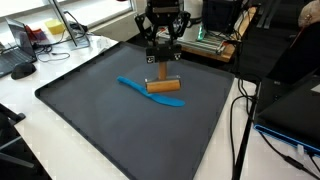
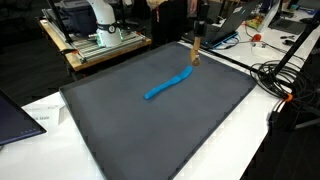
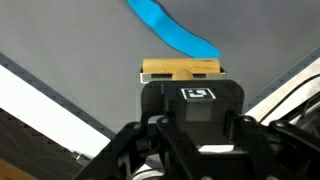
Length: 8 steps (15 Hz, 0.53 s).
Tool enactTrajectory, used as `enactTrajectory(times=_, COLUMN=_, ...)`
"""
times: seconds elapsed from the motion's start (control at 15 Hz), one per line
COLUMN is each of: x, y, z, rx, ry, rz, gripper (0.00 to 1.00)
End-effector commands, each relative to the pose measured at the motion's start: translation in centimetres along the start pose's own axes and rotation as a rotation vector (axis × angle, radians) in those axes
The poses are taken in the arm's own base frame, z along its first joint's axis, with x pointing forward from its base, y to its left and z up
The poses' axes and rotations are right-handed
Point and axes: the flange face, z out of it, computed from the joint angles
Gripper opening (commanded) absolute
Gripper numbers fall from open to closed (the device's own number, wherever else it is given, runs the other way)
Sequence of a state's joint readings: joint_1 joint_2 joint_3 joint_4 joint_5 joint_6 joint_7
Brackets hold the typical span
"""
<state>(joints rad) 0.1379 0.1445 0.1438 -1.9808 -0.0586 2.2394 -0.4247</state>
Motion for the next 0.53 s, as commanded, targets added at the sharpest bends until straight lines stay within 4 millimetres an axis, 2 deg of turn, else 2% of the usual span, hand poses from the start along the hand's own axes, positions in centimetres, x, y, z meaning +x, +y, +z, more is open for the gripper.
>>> enactTrajectory(times=0.0, x=2.0, y=0.0, z=-0.6, rx=-0.014, ry=-0.017, rz=0.093, gripper=0.22)
enactTrajectory(times=0.13, x=3.0, y=0.5, z=-0.1, rx=0.041, ry=0.002, rz=0.081, gripper=0.22)
enactTrajectory(times=0.2, x=1.7, y=-0.2, z=0.1, rx=0.010, ry=-0.003, rz=0.078, gripper=0.47)
enactTrajectory(times=0.47, x=2.7, y=0.3, z=0.8, rx=0.020, ry=-0.001, rz=0.080, gripper=0.47)
